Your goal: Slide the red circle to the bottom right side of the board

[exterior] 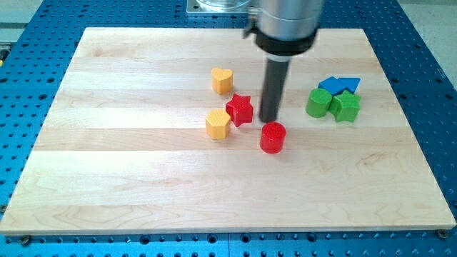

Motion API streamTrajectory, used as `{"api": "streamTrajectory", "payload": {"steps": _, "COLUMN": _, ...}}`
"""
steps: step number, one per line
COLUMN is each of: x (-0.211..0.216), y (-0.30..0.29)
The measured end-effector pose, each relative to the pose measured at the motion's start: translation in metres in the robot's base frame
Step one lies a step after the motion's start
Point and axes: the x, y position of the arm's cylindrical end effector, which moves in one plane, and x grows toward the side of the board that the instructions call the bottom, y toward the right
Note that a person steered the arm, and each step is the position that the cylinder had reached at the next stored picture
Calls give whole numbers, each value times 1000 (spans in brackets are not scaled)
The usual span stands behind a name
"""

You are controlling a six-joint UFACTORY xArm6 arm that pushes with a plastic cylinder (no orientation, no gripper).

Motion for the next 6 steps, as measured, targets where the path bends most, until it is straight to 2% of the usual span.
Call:
{"api": "streamTrajectory", "payload": {"steps": 1, "x": 42, "y": 12}}
{"api": "streamTrajectory", "payload": {"steps": 2, "x": 57, "y": 36}}
{"api": "streamTrajectory", "payload": {"steps": 3, "x": 88, "y": 12}}
{"api": "streamTrajectory", "payload": {"steps": 4, "x": 94, "y": 83}}
{"api": "streamTrajectory", "payload": {"steps": 5, "x": 84, "y": 49}}
{"api": "streamTrajectory", "payload": {"steps": 6, "x": 100, "y": 137}}
